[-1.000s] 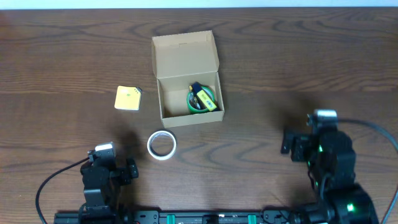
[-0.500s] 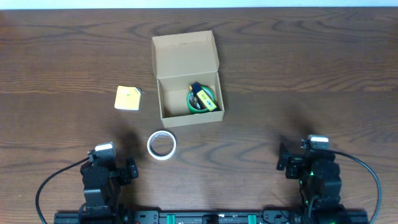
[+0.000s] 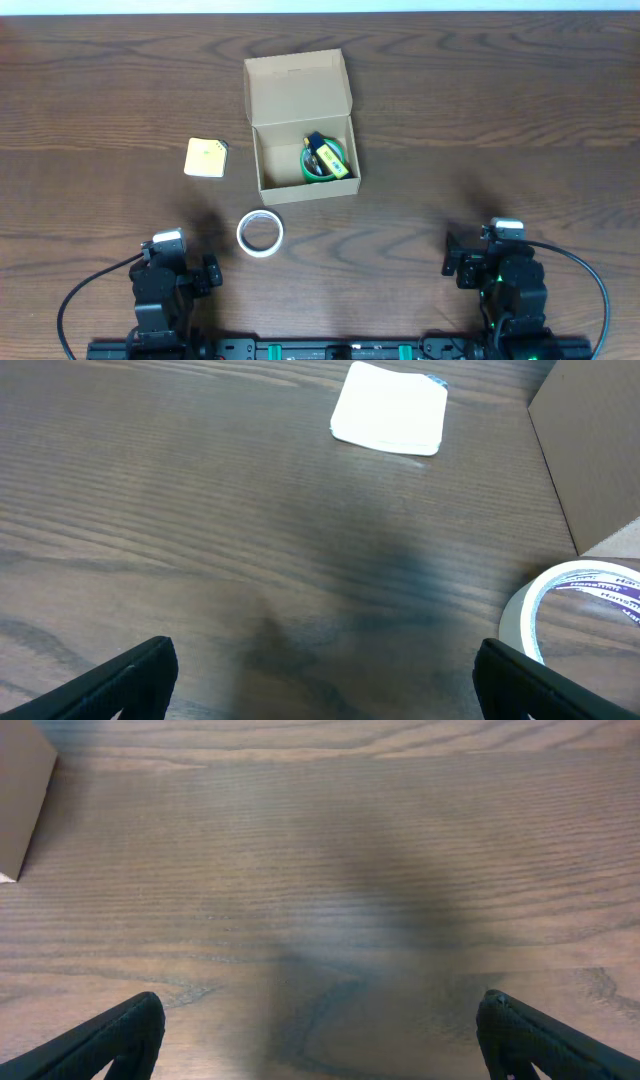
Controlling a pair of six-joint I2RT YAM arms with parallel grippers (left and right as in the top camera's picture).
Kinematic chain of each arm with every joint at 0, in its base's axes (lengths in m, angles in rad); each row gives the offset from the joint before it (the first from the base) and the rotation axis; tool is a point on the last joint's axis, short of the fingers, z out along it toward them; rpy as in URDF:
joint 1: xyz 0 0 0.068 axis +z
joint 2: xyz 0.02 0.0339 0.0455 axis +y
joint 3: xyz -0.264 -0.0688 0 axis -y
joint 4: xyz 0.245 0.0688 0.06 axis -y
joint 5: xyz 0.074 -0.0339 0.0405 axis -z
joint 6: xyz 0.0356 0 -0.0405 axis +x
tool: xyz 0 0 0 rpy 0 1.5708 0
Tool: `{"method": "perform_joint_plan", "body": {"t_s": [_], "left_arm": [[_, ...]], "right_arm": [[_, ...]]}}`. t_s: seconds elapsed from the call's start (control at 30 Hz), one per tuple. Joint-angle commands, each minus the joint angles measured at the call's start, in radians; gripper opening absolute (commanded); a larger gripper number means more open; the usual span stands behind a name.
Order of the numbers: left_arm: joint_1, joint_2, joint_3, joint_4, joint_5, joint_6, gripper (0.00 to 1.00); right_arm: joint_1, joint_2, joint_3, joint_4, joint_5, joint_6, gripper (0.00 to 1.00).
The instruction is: Pack container
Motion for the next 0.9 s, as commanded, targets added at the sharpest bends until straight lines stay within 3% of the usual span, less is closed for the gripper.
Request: {"method": "perform_joint_plan", "body": {"t_s": [0.0,0.13,0.27,0.53,0.67,0.87], "left_arm": [[-0.002,-0.006,-0.011,-0.003,-0.008,0.008,0.95],[-0.003,-0.005,-0.011,-0.007,-0.005,0.006,0.95],[-0.003,0.054,0.023,0.075,0.000,-0.085,0.95],[-0.003,0.474,0.295,0.271,0.051,-0.143,0.95],[-0.003,0.739,0.472,0.307,0.143,-0.147,0.95],[-0.003,1.067,0.654,0.320,0.150,-0.158,0.96]], "right_arm": [[-0.006,-0.006,-0.002,-0.001,-0.007,0.012,0.99],[-0.006,-0.006,-0.002,-0.001,-0.007,0.012,0.99],[-0.006,-0.006,-0.002,-0.001,-0.008,0.012,0.99],[-0.006,-0.006,-0.002,-0.001,-0.007,0.012,0.99],[-0.006,-0.006,-0.002,-0.001,-0.008,0.012,0.99],[-0.006,-0.006,-0.002,-0.001,-0.007,0.012,0.99]]}}
